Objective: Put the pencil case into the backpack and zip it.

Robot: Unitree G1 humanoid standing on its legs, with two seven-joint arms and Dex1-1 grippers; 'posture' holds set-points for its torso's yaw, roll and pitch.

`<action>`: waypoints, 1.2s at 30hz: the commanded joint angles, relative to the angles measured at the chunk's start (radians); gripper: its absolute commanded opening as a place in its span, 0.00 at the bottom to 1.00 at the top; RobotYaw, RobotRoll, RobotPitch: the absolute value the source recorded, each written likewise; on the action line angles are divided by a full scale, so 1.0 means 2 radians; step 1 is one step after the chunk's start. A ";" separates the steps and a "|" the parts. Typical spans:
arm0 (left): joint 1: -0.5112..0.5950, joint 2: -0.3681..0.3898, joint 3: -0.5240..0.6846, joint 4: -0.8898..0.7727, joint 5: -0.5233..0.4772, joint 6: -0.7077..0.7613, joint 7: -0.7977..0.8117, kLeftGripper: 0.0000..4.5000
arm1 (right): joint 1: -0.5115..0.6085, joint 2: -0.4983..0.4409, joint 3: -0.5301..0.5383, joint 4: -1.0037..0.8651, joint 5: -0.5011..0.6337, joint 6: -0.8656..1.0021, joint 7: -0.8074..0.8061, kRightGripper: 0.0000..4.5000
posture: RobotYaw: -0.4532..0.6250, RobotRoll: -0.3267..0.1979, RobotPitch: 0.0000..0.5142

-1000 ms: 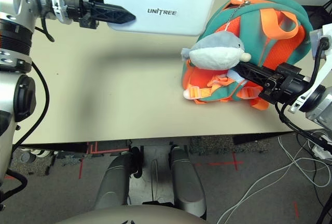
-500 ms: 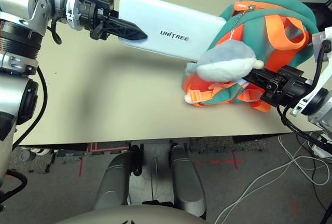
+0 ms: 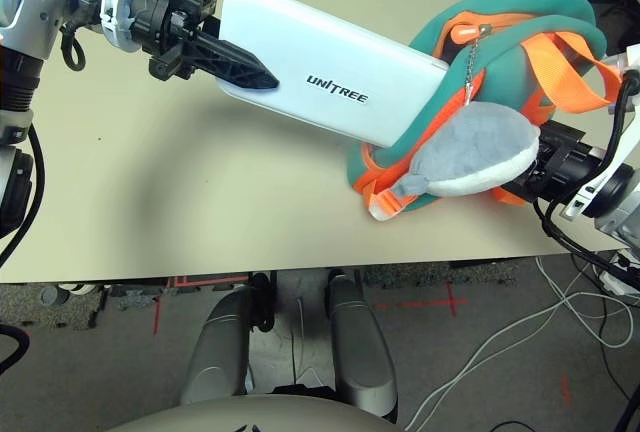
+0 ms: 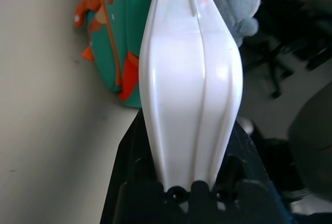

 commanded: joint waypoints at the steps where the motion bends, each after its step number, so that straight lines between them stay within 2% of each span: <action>1: -0.003 -0.037 -0.015 0.009 0.051 -0.017 0.006 0.29 | -0.010 0.005 0.014 0.004 -0.011 -0.002 0.003 0.01 | 0.25 0.62 0.55; 7: 0.004 -0.070 0.003 0.010 0.102 -0.017 0.044 0.29 | -0.028 0.014 0.029 0.012 -0.024 -0.001 0.012 0.01 | 0.27 0.62 0.55; 12: 0.010 -0.090 0.008 -0.018 0.113 0.011 0.053 0.29 | -0.043 0.021 0.040 0.018 -0.030 0.001 0.018 0.01 | 0.28 0.62 0.55; 17: 0.011 -0.114 -0.013 -0.024 0.132 0.019 0.046 0.29 | -0.052 0.029 0.050 0.022 -0.039 0.002 0.026 0.01 | 0.28 0.62 0.55; 22: 0.020 -0.153 -0.038 0.008 0.147 0.023 0.020 0.29 | -0.056 0.038 0.055 0.021 -0.045 0.002 0.027 0.01 | 0.29 0.62 0.55; 26: 0.031 -0.198 -0.034 0.054 0.168 0.003 0.038 0.29 | -0.059 0.048 0.058 0.019 -0.049 -0.001 0.026 0.01 | 0.27 0.62 0.55; 32: 0.041 -0.222 -0.008 0.068 0.173 0.003 0.038 0.29 | -0.058 0.053 0.052 0.015 -0.053 0.002 0.026 0.01 | 0.26 0.62 0.54; 36: 0.035 -0.224 0.049 0.062 0.160 0.006 0.065 0.60 | -0.056 0.053 0.046 0.016 -0.058 0.002 0.028 0.01 | 0.26 0.62 0.53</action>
